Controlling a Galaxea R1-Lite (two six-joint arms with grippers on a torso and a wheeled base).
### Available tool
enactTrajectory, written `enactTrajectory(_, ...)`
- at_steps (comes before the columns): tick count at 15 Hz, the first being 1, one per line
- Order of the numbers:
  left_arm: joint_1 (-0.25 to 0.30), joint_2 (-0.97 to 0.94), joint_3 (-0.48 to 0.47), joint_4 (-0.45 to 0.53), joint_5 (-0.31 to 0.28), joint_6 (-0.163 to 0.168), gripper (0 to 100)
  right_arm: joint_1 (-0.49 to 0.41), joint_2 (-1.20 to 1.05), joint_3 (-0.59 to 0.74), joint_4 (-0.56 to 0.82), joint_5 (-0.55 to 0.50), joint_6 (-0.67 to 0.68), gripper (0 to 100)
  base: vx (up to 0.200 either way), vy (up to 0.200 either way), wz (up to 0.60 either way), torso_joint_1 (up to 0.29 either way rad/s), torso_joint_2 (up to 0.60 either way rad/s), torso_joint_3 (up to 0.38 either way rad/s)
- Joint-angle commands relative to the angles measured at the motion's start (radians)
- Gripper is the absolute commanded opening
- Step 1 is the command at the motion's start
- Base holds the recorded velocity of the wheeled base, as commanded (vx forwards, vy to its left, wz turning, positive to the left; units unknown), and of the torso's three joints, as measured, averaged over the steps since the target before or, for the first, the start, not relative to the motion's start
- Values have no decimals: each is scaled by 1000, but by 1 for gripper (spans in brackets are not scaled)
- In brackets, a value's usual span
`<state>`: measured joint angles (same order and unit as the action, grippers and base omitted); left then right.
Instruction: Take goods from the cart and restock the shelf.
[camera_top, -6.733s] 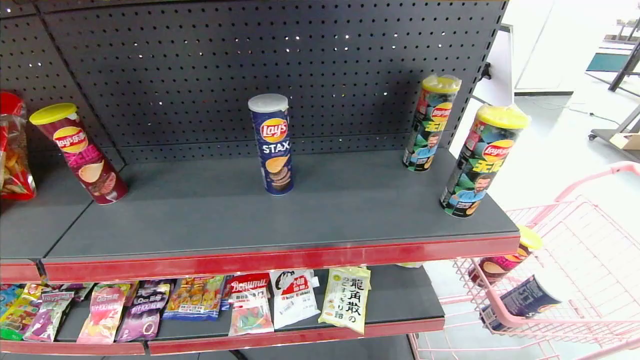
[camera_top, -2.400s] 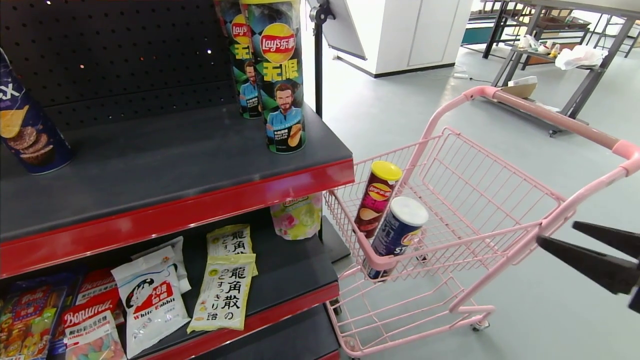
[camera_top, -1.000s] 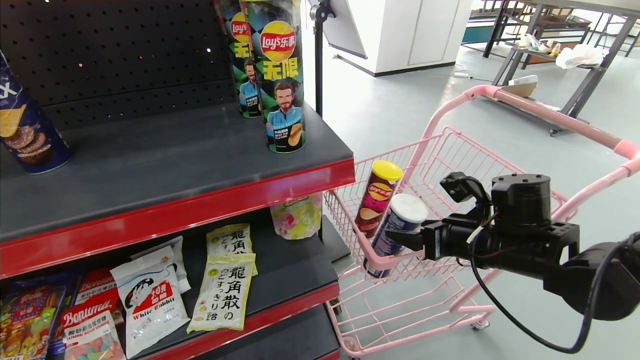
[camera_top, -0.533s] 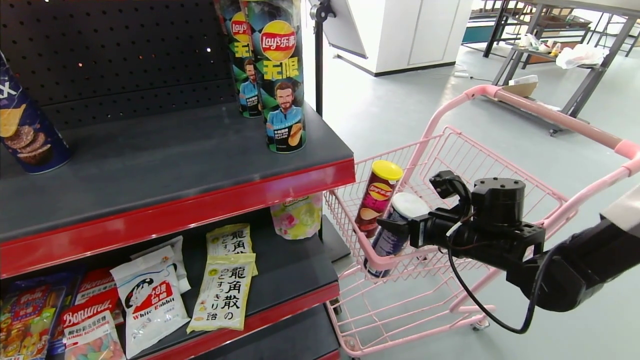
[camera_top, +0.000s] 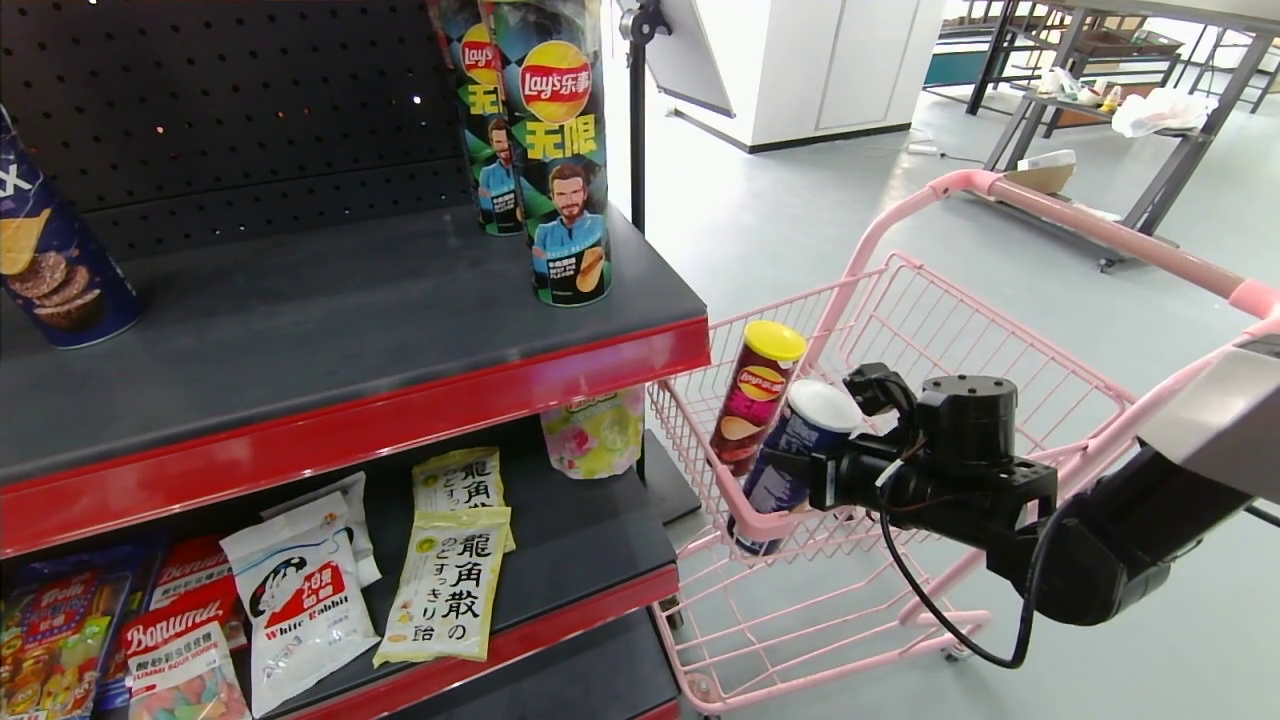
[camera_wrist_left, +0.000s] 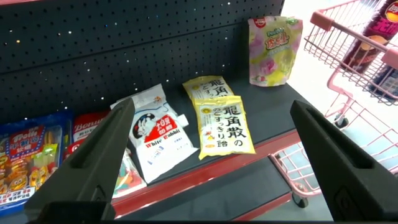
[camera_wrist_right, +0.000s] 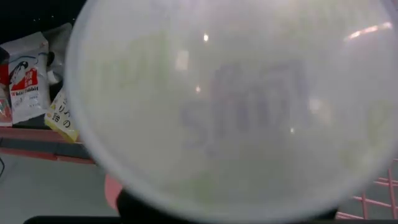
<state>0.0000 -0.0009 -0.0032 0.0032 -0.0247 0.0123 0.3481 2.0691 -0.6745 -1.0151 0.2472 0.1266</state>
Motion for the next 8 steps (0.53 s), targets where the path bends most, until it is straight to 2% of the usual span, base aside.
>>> enactTrajectory(1, 0, 1, 0, 0, 0, 1, 100, 2, -6, 0, 1, 1, -1, 0, 0, 0, 0, 0, 0, 0)
enactTrajectory(8, 0, 1, 0, 0, 0, 0, 100, -24, -284, 3, 72, 1, -18, 0, 0, 0, 0, 0, 0, 0)
